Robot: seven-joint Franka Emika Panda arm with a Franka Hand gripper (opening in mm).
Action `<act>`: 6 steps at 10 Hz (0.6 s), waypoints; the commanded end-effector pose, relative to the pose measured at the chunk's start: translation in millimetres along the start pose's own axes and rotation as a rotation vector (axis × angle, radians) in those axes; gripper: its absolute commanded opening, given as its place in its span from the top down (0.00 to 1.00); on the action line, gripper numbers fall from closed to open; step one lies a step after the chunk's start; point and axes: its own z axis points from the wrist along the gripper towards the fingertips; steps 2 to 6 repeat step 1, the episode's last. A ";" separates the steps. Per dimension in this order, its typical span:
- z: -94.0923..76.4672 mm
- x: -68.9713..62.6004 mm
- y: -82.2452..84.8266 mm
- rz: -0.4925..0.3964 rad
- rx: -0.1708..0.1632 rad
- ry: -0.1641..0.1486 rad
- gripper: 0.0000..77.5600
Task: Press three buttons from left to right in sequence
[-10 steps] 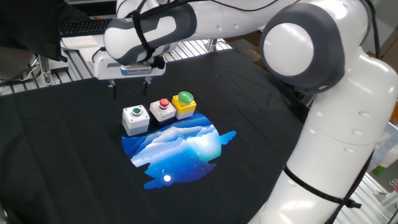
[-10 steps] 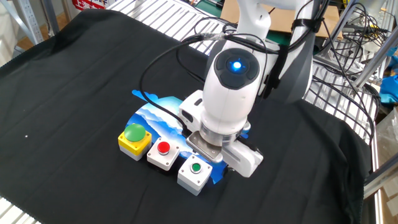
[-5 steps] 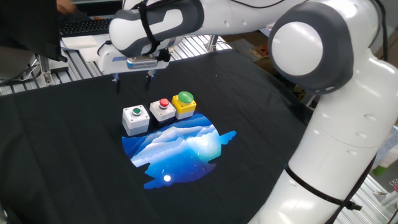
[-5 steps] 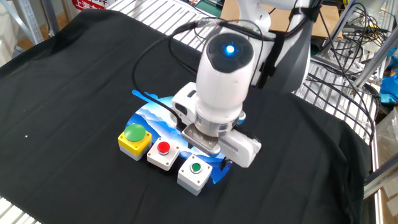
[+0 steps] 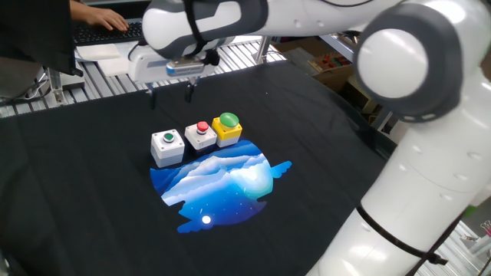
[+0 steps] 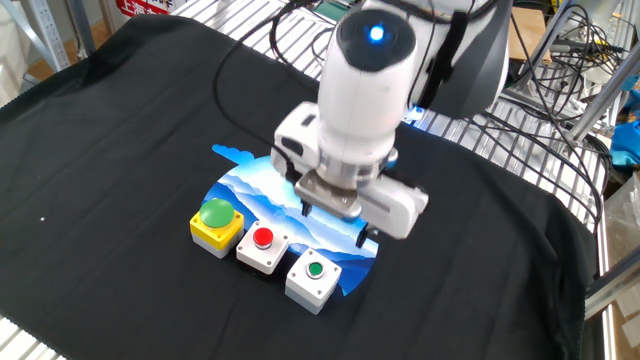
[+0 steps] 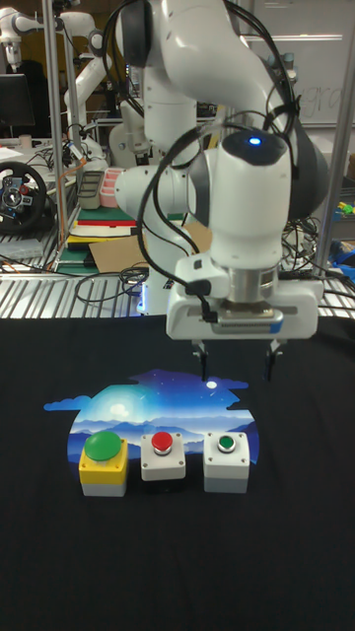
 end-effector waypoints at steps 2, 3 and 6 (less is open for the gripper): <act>-11.9 6.8 -5.0 -0.011 0.004 -0.004 0.00; -11.9 6.8 -5.0 -0.011 0.004 -0.004 0.00; -11.9 6.8 -5.0 -0.011 0.004 -0.004 0.00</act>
